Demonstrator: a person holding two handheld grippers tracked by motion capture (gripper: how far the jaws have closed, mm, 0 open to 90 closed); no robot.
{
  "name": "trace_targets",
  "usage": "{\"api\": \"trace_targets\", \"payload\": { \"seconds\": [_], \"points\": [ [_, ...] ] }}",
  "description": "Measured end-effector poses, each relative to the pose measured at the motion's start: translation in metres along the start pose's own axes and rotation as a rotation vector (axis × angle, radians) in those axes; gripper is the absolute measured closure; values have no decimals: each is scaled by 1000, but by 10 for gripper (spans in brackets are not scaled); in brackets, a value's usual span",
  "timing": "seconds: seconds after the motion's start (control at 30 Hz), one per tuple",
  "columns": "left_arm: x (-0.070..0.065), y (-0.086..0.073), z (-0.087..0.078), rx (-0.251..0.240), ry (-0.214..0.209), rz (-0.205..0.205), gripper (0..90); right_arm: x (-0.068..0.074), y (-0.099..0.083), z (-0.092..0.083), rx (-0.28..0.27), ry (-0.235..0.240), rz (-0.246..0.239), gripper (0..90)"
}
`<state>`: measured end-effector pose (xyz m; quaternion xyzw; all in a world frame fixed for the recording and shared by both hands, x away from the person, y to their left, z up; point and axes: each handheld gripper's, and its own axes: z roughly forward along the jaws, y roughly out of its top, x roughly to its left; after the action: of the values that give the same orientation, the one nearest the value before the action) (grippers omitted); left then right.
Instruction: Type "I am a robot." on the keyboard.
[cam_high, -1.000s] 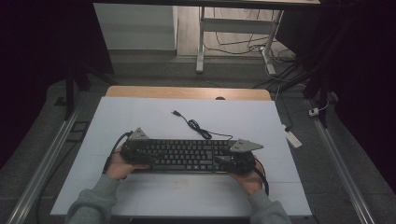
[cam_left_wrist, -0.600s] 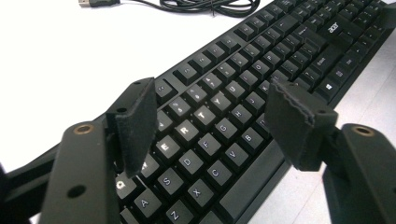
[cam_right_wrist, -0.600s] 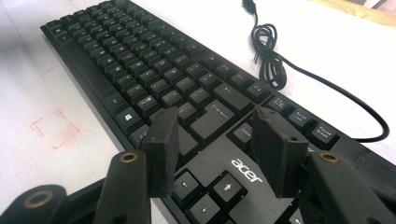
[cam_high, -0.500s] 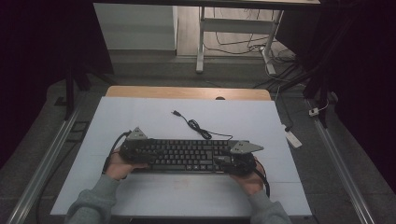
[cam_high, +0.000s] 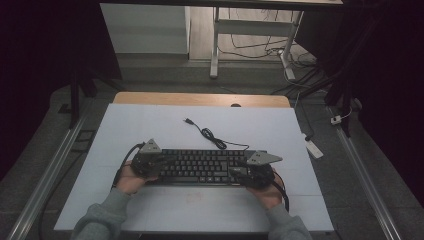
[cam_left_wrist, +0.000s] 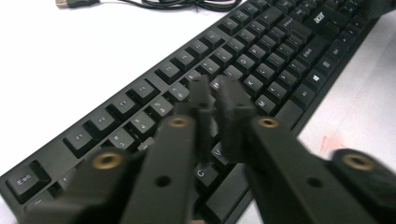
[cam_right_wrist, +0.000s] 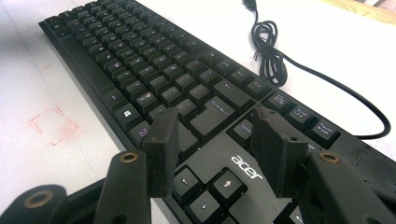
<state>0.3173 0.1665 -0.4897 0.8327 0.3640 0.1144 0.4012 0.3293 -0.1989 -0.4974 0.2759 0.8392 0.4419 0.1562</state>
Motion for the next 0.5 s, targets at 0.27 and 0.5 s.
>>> {"api": "trace_targets", "payload": {
  "seconds": [0.27, 0.5],
  "points": [
    [-8, 0, 12, 41, -12, 30, 889, 0, -1, 1, 3, 3, 1, 517],
    [-17, -2, 26, 88, -16, 59, 889, 0, -1, 1, 5, 2, -1, 517]
  ]
}}
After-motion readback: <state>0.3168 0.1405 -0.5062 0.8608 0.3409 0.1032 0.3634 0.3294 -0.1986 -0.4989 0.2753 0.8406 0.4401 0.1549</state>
